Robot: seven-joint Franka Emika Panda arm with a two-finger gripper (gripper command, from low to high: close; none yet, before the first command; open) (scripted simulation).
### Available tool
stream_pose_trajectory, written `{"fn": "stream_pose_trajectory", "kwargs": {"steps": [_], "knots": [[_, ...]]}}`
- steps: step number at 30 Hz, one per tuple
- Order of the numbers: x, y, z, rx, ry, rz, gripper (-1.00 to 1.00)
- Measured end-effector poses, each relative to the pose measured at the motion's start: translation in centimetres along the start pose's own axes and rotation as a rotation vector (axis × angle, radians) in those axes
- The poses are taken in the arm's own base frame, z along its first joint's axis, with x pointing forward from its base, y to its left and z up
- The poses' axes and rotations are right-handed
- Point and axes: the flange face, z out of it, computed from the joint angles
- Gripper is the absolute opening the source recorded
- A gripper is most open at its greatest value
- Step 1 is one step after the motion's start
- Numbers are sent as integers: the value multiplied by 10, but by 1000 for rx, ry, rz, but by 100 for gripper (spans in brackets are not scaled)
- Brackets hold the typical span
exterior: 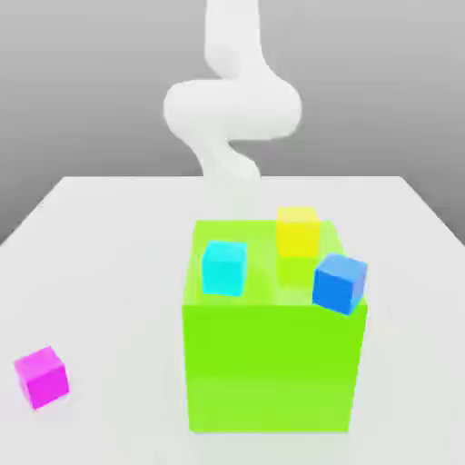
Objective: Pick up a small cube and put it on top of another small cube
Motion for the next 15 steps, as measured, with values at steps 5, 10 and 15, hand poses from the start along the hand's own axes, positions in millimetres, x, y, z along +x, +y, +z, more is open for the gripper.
{"fn": "stream_pose_trajectory", "kwargs": {"steps": [5,10,15], "knots": [[28,51,101,-135,-68,141,0],[42,122,188,-268,-124,285,0],[40,208,259,-406,-172,433,0]]}}
